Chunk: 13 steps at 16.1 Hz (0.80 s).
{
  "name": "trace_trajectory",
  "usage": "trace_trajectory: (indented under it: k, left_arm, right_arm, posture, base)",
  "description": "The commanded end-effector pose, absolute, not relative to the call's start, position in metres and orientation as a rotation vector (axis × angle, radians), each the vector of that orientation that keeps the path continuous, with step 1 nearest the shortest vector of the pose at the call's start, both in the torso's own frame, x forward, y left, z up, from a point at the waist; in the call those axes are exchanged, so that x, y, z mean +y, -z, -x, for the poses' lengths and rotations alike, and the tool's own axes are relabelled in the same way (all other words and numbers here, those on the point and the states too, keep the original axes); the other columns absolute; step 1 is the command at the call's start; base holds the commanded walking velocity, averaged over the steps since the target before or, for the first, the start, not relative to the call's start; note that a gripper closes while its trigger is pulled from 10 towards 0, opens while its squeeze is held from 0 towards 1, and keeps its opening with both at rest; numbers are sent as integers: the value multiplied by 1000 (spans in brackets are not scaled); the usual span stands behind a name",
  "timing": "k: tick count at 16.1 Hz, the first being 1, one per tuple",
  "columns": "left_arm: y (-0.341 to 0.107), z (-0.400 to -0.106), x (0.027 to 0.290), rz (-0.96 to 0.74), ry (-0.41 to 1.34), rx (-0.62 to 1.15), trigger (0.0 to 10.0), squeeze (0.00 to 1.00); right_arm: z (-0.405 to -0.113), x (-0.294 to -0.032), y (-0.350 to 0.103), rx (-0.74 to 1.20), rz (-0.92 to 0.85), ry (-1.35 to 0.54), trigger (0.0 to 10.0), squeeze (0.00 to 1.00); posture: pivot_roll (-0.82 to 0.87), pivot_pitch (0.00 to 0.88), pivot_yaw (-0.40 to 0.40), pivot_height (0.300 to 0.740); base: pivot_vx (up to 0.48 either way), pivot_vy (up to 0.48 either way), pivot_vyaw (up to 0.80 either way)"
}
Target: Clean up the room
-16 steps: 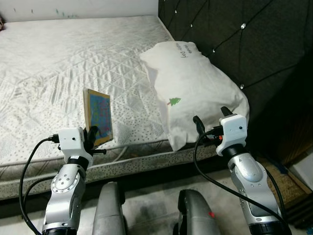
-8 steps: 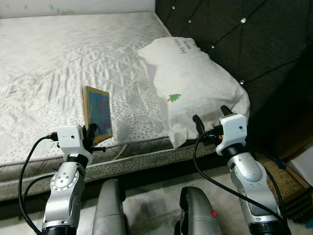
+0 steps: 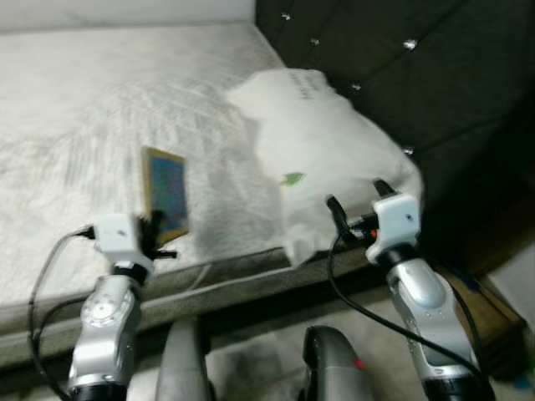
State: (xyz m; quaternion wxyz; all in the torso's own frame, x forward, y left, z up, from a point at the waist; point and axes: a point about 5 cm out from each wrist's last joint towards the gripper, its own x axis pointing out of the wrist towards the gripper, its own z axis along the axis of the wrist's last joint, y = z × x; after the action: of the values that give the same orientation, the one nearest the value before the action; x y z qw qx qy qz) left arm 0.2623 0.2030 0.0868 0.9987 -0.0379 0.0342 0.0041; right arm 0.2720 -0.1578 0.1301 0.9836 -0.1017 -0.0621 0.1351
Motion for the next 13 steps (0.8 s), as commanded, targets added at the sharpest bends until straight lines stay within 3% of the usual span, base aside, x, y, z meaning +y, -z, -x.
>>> trace_trajectory:
  k: [1, 4, 9, 13]
  left_arm:
    - [-97, -269, 193, 79, 25, 12, 10000, 0]
    - [-97, -271, 194, 83, 13, 12, 10000, 0]
    - [-88, -280, 199, 258, -83, 112, 10000, 0]
    - [-83, -286, 184, 407, -15, 215, 10000, 0]
  right_arm:
    - [-272, -165, -130, -122, 216, -258, 10000, 0]
    - [-273, -165, -131, -123, 218, -262, 10000, 0]
    - [-273, -166, -130, -119, 219, -261, 10000, 0]
    - [-272, -167, -129, -117, 213, -262, 10000, 0]
  posture:
    - [-91, 46, -22, 583]
    - [-93, 56, -23, 583]
    - [-94, 60, -24, 583]
    - [-96, 59, -22, 533]
  base:
    - [480, 0, 0]
    - [365, 0, 0]
    - [0, 0, 0]
    - [0, 0, 0]
